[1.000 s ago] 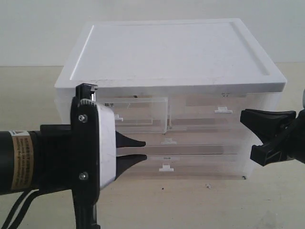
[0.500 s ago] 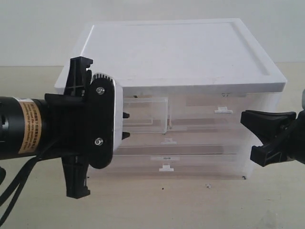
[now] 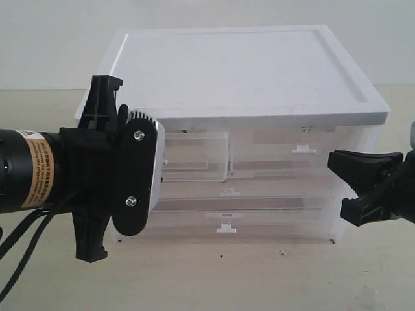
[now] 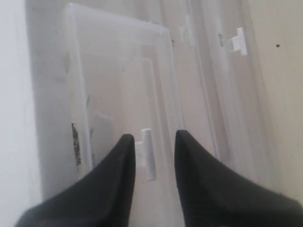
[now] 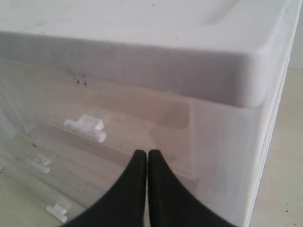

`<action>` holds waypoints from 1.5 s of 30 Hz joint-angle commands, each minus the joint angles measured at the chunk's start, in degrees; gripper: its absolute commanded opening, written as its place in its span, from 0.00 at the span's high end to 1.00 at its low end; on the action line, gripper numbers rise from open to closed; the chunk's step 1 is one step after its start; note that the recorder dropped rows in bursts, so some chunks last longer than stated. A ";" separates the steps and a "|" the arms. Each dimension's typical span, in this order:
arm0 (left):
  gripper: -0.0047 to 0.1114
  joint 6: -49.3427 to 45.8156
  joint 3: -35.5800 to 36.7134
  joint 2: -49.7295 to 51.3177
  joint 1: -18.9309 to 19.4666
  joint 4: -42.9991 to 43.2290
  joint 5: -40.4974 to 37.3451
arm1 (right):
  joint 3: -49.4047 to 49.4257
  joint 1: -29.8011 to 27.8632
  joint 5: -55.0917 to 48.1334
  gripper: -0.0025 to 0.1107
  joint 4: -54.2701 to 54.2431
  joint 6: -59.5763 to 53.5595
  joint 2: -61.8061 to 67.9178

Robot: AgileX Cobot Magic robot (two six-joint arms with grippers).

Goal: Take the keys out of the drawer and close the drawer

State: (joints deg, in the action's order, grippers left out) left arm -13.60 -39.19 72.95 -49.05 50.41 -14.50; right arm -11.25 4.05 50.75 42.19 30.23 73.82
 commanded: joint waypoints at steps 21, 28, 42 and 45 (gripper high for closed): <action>0.76 34.27 -0.40 4.84 -0.27 32.35 -3.55 | -0.28 -0.06 0.03 0.98 0.17 0.50 0.00; 0.92 35.94 -0.40 6.34 -0.27 32.72 -4.21 | -0.28 -0.06 0.03 0.98 0.17 0.50 0.00; 0.92 35.94 -0.40 9.03 -17.60 23.81 -27.37 | -0.28 -0.06 0.03 0.98 0.57 0.85 0.00; 0.92 35.71 -0.40 9.03 -20.68 21.38 -29.25 | -0.17 -0.06 -0.19 0.98 1.41 1.15 0.00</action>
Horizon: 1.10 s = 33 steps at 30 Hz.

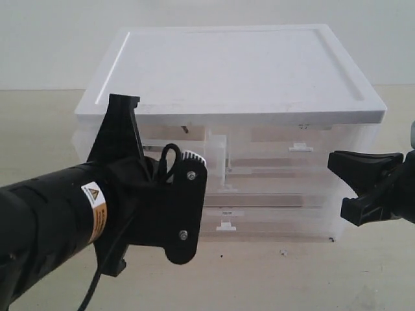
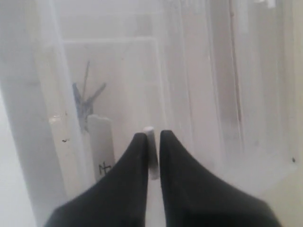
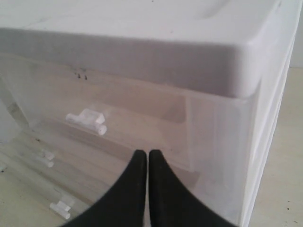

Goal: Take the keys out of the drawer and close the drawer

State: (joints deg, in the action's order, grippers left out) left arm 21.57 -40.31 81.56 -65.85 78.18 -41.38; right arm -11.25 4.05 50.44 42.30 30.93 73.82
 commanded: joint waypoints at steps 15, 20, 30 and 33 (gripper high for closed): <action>0.92 0.54 0.72 -0.28 -15.36 -10.75 -11.13 | -0.17 -0.06 0.12 0.98 1.72 1.07 0.00; 0.92 3.41 -1.36 -4.34 -18.02 -17.33 -8.14 | -0.17 -0.06 0.37 0.98 1.72 1.06 0.00; 0.72 -6.05 -13.00 -11.24 -10.33 -28.45 -3.93 | -0.17 -0.06 0.50 0.98 1.72 1.36 0.00; 0.57 -9.22 -14.09 -10.79 -6.40 -28.31 -4.75 | -0.17 -0.06 0.15 0.98 1.72 1.34 0.00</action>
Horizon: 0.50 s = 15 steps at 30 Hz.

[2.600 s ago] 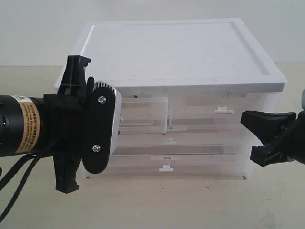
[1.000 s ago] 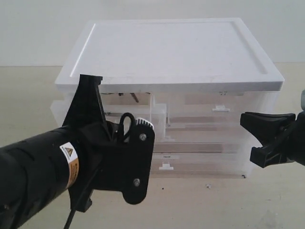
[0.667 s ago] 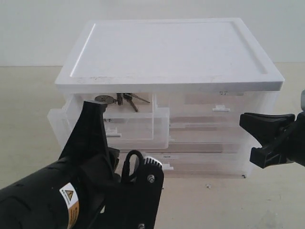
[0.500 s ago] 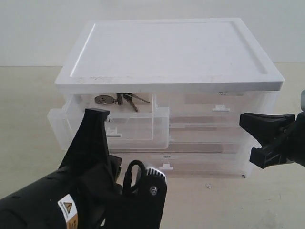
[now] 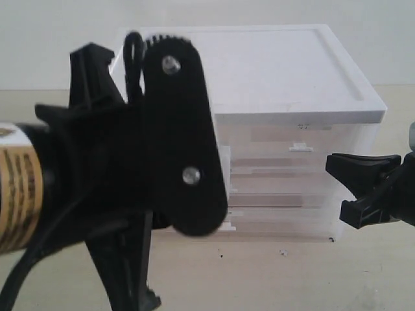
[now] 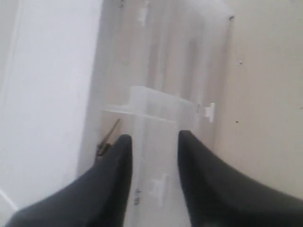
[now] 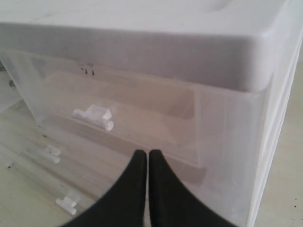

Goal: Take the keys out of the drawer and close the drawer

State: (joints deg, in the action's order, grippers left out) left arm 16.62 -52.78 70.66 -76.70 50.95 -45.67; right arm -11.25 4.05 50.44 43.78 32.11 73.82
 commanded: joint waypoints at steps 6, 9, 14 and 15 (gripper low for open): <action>0.58 -13.84 -1.62 2.15 12.09 -11.06 1.56 | -0.17 -0.06 0.15 0.98 0.24 0.16 0.00; 0.58 -18.50 -1.62 2.76 13.88 -13.88 4.67 | -0.17 -0.06 0.15 0.98 0.24 0.16 0.00; 0.58 -19.70 -1.62 4.75 17.79 -13.10 8.01 | -0.17 -0.06 0.15 0.98 0.24 0.16 0.00; 0.58 -19.85 -1.62 5.59 18.63 -13.79 7.89 | -0.17 -0.06 0.15 0.98 0.24 0.16 0.00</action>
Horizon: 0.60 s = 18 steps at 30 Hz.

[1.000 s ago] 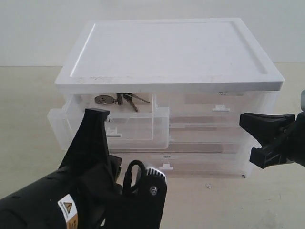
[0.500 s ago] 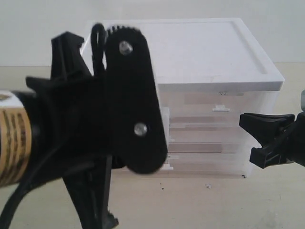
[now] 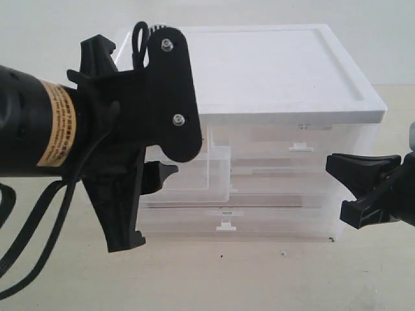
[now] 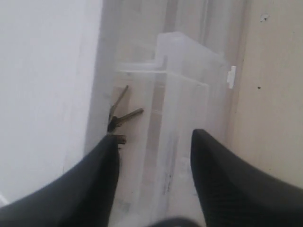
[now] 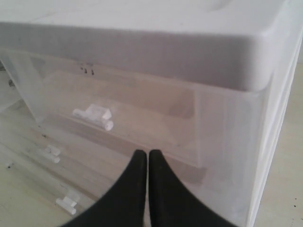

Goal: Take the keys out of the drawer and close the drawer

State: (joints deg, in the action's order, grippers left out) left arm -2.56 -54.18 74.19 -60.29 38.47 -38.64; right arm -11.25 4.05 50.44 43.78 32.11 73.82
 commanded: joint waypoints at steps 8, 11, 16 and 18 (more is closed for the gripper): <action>0.82 -4.82 -0.22 6.15 3.76 -4.00 0.47 | -0.17 -0.06 0.15 0.98 0.24 0.16 0.00; 0.92 -6.92 -0.22 6.15 3.76 -5.53 -2.10 | -0.17 -0.06 0.15 0.98 0.24 0.16 0.00; 0.92 -14.25 -0.45 5.76 3.64 -15.64 -3.18 | -0.17 -0.06 0.26 0.98 0.13 0.16 0.00; 0.92 -17.69 -0.98 4.84 3.64 -20.77 -3.84 | -0.17 -0.06 0.26 0.98 0.13 0.16 0.00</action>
State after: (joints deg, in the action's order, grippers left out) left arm -16.09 -55.19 79.94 -56.49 26.82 -39.56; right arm -11.25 4.05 50.44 43.78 32.11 73.82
